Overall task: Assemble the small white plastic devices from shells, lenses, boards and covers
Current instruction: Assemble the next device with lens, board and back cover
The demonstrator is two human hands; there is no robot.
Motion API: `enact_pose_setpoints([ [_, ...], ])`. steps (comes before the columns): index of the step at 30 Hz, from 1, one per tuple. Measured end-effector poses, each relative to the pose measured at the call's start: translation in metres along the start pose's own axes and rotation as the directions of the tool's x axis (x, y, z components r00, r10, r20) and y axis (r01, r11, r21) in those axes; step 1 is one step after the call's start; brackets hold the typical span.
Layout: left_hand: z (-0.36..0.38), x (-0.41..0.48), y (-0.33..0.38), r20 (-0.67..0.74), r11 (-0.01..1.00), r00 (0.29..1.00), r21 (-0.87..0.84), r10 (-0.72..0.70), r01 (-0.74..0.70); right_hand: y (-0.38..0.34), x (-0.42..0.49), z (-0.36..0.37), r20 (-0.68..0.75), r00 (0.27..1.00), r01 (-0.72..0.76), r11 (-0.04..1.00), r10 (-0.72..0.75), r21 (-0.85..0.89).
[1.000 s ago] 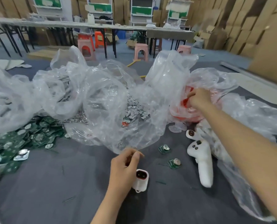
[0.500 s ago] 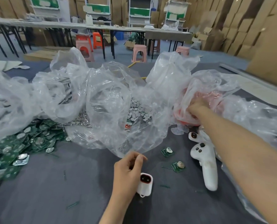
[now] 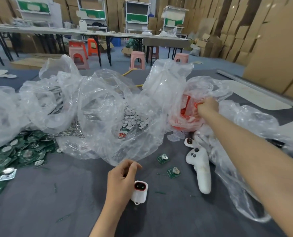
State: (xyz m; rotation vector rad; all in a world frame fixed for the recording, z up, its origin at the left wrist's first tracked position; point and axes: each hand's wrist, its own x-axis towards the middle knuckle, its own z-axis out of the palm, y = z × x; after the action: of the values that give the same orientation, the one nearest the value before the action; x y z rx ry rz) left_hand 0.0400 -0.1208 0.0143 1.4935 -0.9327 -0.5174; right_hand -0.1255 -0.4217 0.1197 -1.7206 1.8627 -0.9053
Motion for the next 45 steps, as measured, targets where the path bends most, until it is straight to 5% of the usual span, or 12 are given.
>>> enact_pose_setpoints([
  [6, -0.001, 0.000, -0.003, 0.014, 0.999, 1.000, 0.035, 0.009, -0.009, -0.010, -0.002, -0.054, 0.088, 0.989, 0.101, 0.972, -0.121, 0.210],
  [19, 0.000, 0.000, -0.005, 0.028, 0.998, 0.999, 0.054, 0.019, -0.020, -0.018, -0.005, -0.011, 0.057, 0.989, -0.148, 0.967, 0.139, 0.208],
  [31, 0.000, 0.000, -0.006, 0.021, 0.996, 0.999, 0.080, 0.037, -0.038, -0.024, -0.011, -0.090, 0.204, 0.977, 0.006, 0.954, -0.070, 0.298],
  [36, 0.000, 0.001, -0.009, 0.024, 0.994, 0.998, 0.093, 0.049, -0.051, 0.024, -0.023, -0.143, 0.444, 0.892, 0.033, 0.991, -0.087, 0.126],
  [41, -0.001, -0.003, -0.008, 0.031, 0.993, 0.998, 0.099, 0.060, -0.063, 0.092, -0.041, -0.161, 0.587, 0.758, -0.190, 0.957, 0.285, -0.219],
  [45, -0.002, -0.006, -0.006, 0.040, 0.989, 0.996, 0.120, 0.082, -0.086, 0.105, -0.037, -0.161, 0.259, 0.935, -0.007, 0.740, 0.244, -0.672],
])
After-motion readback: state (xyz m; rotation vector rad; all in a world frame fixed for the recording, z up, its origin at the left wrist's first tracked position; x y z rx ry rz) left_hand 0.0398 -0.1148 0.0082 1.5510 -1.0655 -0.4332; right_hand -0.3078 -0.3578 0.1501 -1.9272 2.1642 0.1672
